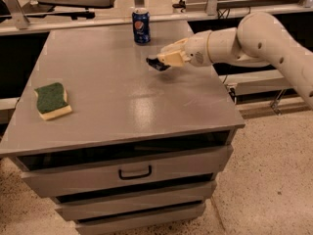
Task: Pick rxbar blueberry
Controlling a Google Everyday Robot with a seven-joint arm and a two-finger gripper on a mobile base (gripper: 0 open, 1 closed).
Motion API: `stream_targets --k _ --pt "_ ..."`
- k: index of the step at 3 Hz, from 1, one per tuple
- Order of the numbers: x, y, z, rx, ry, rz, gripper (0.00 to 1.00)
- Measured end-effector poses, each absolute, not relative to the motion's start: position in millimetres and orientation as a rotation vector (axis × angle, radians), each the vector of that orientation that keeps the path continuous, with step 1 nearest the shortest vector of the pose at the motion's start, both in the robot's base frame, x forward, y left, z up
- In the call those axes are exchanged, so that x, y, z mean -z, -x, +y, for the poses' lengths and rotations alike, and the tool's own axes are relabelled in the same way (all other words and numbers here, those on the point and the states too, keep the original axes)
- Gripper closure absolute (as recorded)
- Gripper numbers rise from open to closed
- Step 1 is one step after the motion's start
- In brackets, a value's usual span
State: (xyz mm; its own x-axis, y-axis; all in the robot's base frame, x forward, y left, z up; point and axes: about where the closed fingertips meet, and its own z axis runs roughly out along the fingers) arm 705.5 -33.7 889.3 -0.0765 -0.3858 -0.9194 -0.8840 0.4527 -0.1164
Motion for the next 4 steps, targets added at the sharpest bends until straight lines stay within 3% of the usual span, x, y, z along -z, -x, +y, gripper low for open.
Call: stream_targets --k 2,4 --pt "-994.6 -661.4 -34.4 -0.59 1.208 1.439 1.0" --pt "-1004.2 -640.1 -27.9 -0.752 1.163 1.408 1.0"
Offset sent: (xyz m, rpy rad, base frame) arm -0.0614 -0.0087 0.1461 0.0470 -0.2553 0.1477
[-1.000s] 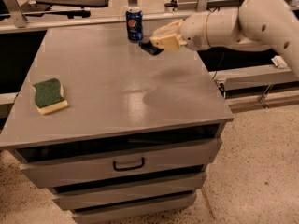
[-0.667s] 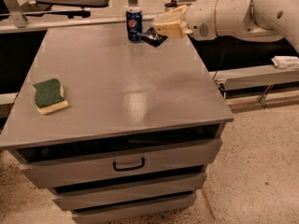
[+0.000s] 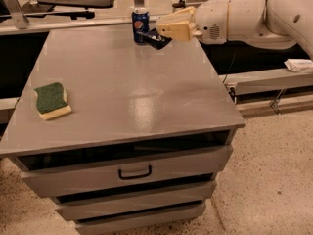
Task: Pick rxbar blueberry
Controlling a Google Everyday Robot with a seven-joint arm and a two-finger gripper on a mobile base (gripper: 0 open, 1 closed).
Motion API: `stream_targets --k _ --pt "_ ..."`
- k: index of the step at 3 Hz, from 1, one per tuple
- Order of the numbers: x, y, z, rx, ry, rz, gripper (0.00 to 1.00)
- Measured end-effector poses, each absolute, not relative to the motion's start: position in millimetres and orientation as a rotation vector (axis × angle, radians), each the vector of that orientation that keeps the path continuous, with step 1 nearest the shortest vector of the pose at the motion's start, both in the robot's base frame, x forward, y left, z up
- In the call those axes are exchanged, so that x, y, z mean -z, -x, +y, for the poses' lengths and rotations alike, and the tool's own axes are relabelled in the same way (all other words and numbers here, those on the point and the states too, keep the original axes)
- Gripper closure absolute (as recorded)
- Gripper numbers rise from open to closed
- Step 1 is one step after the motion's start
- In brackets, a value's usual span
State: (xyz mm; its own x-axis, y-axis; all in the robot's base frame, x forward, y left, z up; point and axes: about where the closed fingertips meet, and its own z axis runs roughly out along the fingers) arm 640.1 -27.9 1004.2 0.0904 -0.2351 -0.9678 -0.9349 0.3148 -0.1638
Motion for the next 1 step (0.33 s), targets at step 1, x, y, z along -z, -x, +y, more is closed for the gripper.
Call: stream_targets --k 1 --pt "-1004.9 -639.4 -27.2 -0.757 1.162 1.406 1.0"
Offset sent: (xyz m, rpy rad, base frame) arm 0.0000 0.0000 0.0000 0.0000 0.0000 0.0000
